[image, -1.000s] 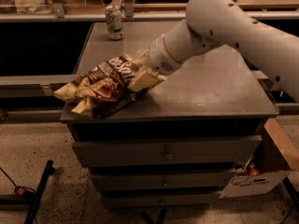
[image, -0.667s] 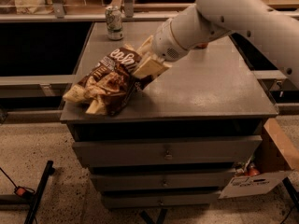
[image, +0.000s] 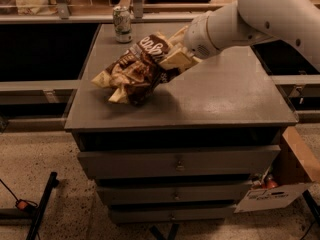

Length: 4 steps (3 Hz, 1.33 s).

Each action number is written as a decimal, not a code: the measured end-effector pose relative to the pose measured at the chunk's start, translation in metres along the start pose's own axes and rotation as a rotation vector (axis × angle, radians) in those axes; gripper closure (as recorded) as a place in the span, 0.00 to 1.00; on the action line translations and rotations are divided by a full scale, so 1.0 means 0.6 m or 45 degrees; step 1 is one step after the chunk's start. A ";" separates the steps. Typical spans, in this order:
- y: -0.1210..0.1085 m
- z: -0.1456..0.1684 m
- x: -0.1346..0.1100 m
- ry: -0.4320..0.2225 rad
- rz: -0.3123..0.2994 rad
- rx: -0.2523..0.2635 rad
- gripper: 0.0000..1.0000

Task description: Move brown chip bag near 7up can

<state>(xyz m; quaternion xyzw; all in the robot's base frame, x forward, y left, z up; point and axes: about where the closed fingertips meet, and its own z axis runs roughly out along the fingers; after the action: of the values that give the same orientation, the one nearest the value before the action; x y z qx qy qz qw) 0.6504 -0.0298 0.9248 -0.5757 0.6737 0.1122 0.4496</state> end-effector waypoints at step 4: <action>-0.124 -0.044 0.047 -0.211 0.244 0.325 1.00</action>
Offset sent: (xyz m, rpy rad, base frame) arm 0.0484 -0.0778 0.0195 0.2153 -0.1020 -0.3036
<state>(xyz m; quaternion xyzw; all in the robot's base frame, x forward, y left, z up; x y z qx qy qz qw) 0.7051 -0.0897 0.9462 -0.4358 0.6949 0.1152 0.5603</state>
